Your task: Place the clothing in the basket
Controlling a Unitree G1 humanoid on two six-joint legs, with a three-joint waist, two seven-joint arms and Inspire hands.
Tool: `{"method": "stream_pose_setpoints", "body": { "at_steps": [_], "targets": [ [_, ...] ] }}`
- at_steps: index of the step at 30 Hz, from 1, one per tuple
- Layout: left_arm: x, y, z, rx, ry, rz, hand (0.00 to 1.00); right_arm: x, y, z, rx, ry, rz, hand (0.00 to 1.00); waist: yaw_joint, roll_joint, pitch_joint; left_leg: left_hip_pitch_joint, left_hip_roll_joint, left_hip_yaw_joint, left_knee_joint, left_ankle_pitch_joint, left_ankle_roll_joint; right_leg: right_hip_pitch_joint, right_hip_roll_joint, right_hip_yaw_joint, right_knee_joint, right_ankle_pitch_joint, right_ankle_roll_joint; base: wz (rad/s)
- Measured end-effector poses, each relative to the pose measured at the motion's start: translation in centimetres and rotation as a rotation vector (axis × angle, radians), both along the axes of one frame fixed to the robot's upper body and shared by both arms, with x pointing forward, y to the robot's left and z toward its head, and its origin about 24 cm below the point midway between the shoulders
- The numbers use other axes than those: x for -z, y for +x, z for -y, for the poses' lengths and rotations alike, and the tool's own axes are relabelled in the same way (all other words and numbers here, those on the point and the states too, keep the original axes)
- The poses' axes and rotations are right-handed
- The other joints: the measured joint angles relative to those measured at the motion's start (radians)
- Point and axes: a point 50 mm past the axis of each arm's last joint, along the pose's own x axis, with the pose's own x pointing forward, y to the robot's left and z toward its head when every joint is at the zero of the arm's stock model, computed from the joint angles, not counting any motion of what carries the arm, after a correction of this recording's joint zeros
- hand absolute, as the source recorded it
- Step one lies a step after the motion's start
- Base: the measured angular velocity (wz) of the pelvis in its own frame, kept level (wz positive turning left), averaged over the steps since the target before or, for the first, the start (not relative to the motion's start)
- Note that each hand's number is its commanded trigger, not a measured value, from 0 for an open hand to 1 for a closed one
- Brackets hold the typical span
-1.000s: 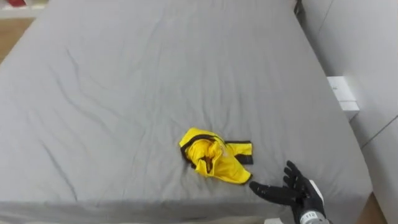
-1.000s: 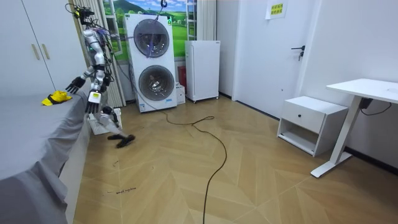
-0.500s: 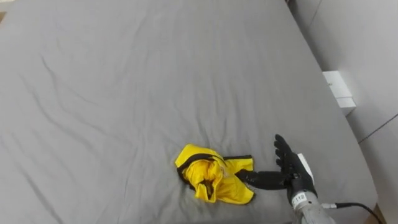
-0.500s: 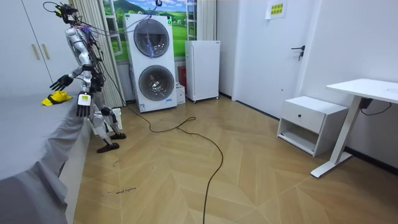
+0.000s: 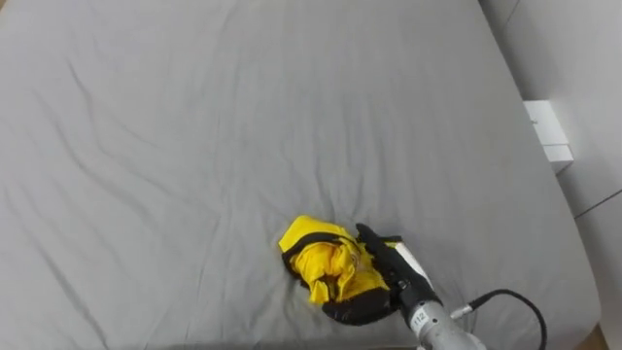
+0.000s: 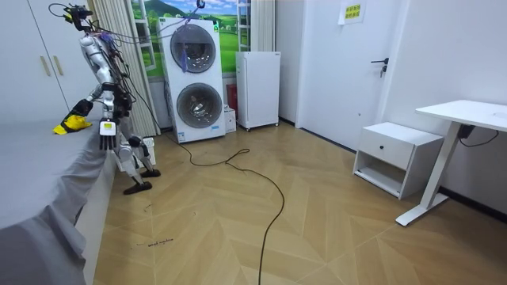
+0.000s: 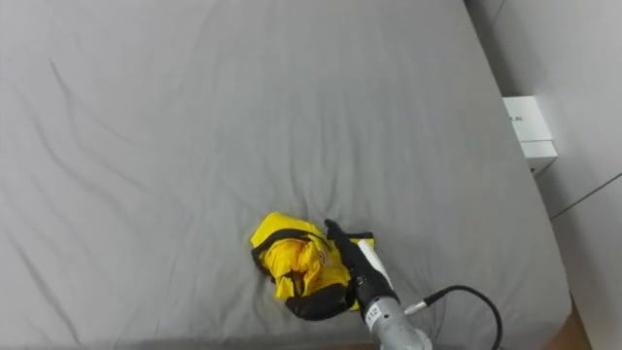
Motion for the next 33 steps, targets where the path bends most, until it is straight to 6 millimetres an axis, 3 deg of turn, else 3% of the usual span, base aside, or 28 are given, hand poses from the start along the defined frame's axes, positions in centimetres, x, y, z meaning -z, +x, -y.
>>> {"method": "stream_pose_setpoints", "body": {
  "at_steps": [1,3,5,13,19,23,25,27,28,29,30,33],
  "targets": [
    [0.0,0.1,-0.1,0.0,0.003,0.003,0.0,0.0,-0.1,0.0,-0.008,0.001,-0.004,0.0,0.0,-0.003,0.0014,-0.003,0.0,-0.002,0.001,0.0,0.0,-0.001,0.0,-0.002,0.0,0.0,0.0,0.08],
    [-0.1,0.1,-0.5,-0.006,0.007,0.005,0.0,0.5,-0.6,0.0,-0.038,-0.017,-0.028,0.0,0.004,-0.022,-0.0078,-0.014,0.001,0.0,0.003,0.0,0.0,-0.014,0.0,0.0,0.001,0.0,0.0,0.0],
    [-0.2,0.1,-0.7,-0.006,0.01,0.006,0.0,0.7,-0.9,0.0,-0.053,-0.02,-0.042,0.0,0.004,-0.028,-0.0085,-0.017,0.0,0.002,0.009,0.0,0.0,-0.013,0.0,0.0,0.001,0.001,0.002,0.02],
    [-0.3,0.8,-0.8,0.007,0.008,0.023,0.0,1.4,-2.0,0.3,-0.05,-0.023,-0.083,0.0,0.003,-0.032,-0.0062,-0.019,0.0,0.004,0.012,0.0,0.001,-0.01,0.0,-0.003,0.0,0.002,0.003,0.01],
    [-0.3,1.3,-0.7,0.013,0.013,0.029,0.0,2.1,-2.3,1.1,-0.005,-0.068,-0.079,0.0,0.006,-0.029,-0.0049,-0.06,-0.006,-0.03,0.019,0.006,0.004,-0.03,0.0,-0.037,0.001,0.002,0.003,0.18],
    [-0.2,1.2,-0.3,0.009,0.016,0.034,0.0,2.5,-1.1,2.4,0.113,-0.133,-0.052,0.0,0.004,-0.001,0.0008,-0.108,-0.014,-0.061,0.047,0.007,0.007,-0.034,-0.005,-0.098,0.0,0.002,0.003,0.35],
    [-0.2,1.4,-0.2,0.023,0.022,0.036,0.0,2.3,0.1,3.3,0.183,-0.173,-0.026,0.0,0.038,0.01,-0.0002,-0.137,-0.013,-0.065,0.055,0.012,0.01,-0.065,-0.004,-0.101,0.001,0.005,0.003,0.15],
    [0.0,0.8,-0.1,0.026,0.02,0.011,0.0,1.8,2.3,5.0,0.307,-0.218,0.003,0.0,0.063,0.046,0.0028,-0.185,-0.013,-0.082,0.076,0.017,0.013,-0.095,0.0,-0.117,0.001,0.014,0.001,0.14],
    [0.1,0.6,-0.1,0.025,0.022,-0.001,0.0,1.6,2.8,5.4,0.342,-0.222,0.007,0.22,0.069,0.055,0.0052,-0.194,-0.013,-0.084,0.079,0.018,0.013,-0.101,0.0,-0.122,0.002,0.015,0.0,0.14],
    [0.1,0.0,-0.4,0.029,0.029,-0.028,0.0,1.2,3.7,6.2,0.404,-0.234,0.02,0.72,0.095,0.068,0.0112,-0.208,-0.012,-0.087,0.079,0.024,0.013,-0.116,0.0,-0.126,0.002,0.019,-0.002,0.0],
    [0.2,-0.6,-0.6,0.05,0.039,-0.062,0.0,0.7,4.6,6.9,0.462,-0.238,0.033,1.0,0.112,0.077,0.016,-0.226,-0.012,-0.091,0.079,0.03,0.013,-0.133,0.001,-0.132,0.003,0.022,-0.004,0.0],
    [0.3,-2.3,-1.2,0.069,0.05,-0.143,0.0,-0.4,5.9,8.1,0.554,-0.229,0.072,1.0,0.143,0.089,0.0168,-0.281,-0.012,-0.091,0.067,0.058,0.012,-0.197,-0.002,-0.133,0.009,0.025,-0.01,0.02]
  ]
}}
